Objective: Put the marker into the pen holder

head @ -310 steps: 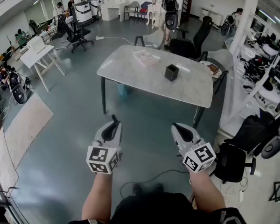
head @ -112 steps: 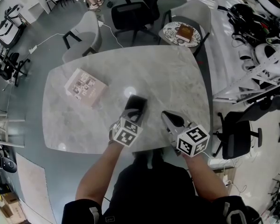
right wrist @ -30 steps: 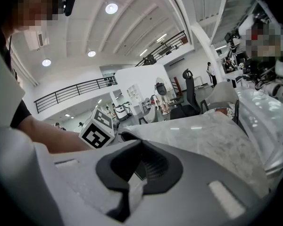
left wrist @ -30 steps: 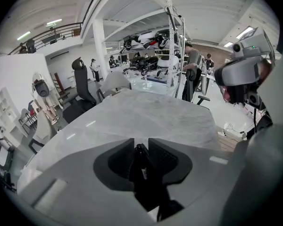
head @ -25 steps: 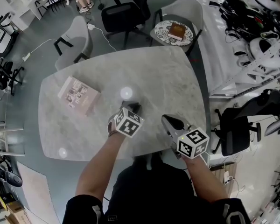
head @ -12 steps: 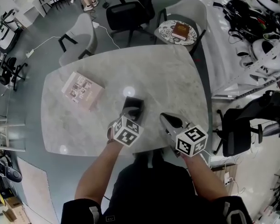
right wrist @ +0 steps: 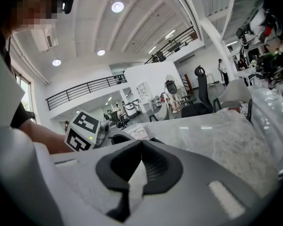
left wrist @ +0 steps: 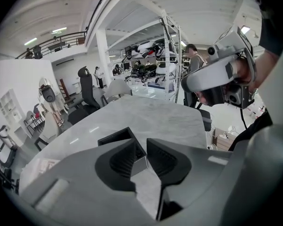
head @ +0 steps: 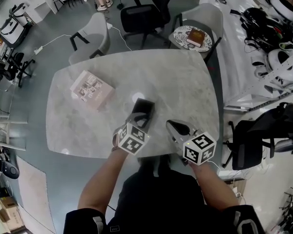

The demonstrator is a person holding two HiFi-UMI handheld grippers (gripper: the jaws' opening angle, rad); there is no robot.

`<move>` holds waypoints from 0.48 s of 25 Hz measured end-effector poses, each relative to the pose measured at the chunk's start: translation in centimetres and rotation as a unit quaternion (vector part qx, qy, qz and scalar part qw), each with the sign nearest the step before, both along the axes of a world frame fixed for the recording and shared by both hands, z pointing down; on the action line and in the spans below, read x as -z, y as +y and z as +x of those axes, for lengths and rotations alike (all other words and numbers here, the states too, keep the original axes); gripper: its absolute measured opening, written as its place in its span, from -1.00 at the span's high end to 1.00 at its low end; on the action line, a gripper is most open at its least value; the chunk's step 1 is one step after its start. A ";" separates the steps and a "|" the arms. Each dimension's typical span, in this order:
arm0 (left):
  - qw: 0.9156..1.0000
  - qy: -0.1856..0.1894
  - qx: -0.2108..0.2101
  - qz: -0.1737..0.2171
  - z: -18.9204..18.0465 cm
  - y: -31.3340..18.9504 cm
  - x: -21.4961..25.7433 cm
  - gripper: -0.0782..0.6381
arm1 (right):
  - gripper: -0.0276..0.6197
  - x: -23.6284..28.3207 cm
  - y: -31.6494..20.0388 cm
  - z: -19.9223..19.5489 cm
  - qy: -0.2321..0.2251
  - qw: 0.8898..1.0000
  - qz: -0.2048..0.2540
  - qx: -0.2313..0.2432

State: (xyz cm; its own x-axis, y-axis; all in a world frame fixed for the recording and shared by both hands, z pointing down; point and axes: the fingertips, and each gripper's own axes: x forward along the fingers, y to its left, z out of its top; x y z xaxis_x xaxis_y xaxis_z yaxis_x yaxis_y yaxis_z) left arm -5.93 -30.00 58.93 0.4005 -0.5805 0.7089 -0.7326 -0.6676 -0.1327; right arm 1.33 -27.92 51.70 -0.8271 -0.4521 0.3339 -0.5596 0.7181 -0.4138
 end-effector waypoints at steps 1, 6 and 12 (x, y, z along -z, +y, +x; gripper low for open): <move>1.000 -0.001 0.003 0.003 0.0 0.2 0.1 0.55 | 0.91 0.0 0.3 0.0 -0.001 1.000 0.001 0.005; 0.998 -0.001 0.034 0.046 -0.3 1.2 2.2 0.46 | 0.91 0.3 1.6 0.4 -0.008 1.000 0.005 0.025; 0.987 0.077 0.082 0.113 -1.2 3.5 8.3 0.47 | 0.91 3.3 2.8 1.4 -0.022 0.999 0.029 0.015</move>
State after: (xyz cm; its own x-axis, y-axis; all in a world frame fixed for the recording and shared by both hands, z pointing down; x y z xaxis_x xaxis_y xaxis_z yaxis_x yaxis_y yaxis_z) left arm -7.14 -26.45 50.62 0.3810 -0.7828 0.4920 -0.8517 -0.5043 -0.1428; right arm 2.76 -25.10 48.42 -0.8539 -0.4442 0.2712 -0.5195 0.7584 -0.3935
